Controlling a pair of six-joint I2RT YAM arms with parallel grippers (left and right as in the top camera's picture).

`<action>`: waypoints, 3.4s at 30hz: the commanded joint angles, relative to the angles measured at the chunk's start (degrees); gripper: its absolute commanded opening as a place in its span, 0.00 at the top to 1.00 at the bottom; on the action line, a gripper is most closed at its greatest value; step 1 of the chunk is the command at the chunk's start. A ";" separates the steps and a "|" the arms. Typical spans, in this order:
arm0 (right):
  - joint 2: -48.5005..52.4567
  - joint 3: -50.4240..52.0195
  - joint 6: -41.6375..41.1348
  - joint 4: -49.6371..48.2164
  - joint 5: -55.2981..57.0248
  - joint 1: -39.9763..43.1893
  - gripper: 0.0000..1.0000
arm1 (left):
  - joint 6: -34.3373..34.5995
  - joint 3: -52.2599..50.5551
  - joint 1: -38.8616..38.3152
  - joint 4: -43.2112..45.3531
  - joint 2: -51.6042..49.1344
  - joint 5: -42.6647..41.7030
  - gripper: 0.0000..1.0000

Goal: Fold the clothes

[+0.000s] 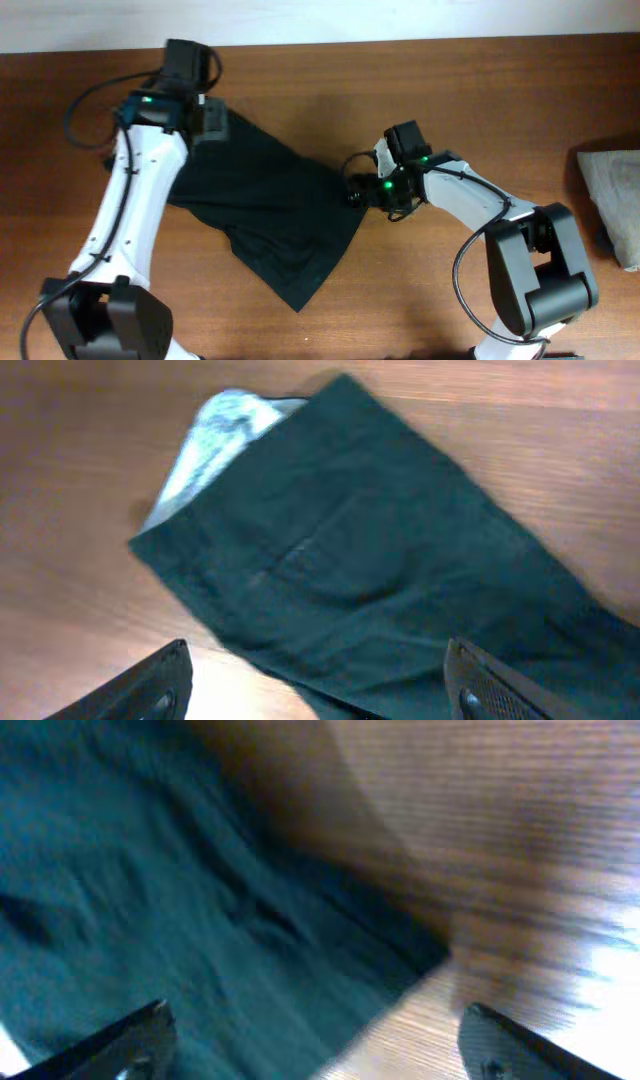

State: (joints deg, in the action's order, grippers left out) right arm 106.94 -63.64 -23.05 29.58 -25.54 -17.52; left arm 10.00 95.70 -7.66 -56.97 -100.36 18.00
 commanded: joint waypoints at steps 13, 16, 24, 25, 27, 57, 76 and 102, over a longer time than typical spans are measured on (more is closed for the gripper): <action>1.18 -20.31 -5.09 2.32 1.57 21.59 0.93 | -0.92 0.83 4.74 -2.27 -0.02 1.11 0.14; 1.09 -22.34 0.81 8.04 -5.46 27.02 0.45 | -2.91 0.76 4.74 -1.27 -0.87 0.87 0.14; 1.09 -22.32 11.32 22.45 -7.48 23.74 0.44 | -20.00 0.90 4.72 25.55 -22.71 -32.76 0.07; 1.09 -22.32 12.22 23.10 -7.45 22.73 0.44 | -20.00 0.90 4.72 29.22 -26.18 -34.05 0.06; 1.09 -22.29 13.66 24.09 -7.04 21.09 0.44 | -20.00 0.90 4.68 34.56 -31.15 -34.14 0.06; 12.48 -16.20 13.18 12.76 3.48 17.22 0.31 | -19.96 4.39 6.45 2.99 -3.56 -31.19 1.00; 18.18 -13.09 6.43 -26.27 1.31 15.96 0.37 | -19.96 4.39 6.34 -1.49 4.13 -29.94 1.00; -50.71 -14.71 8.31 5.86 8.41 21.03 0.96 | -20.37 4.96 6.34 12.39 39.54 -8.94 1.00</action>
State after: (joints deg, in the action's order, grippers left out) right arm 59.44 -77.78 -13.78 35.07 -20.64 3.57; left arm -9.69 99.61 -1.54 -45.12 -62.08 2.11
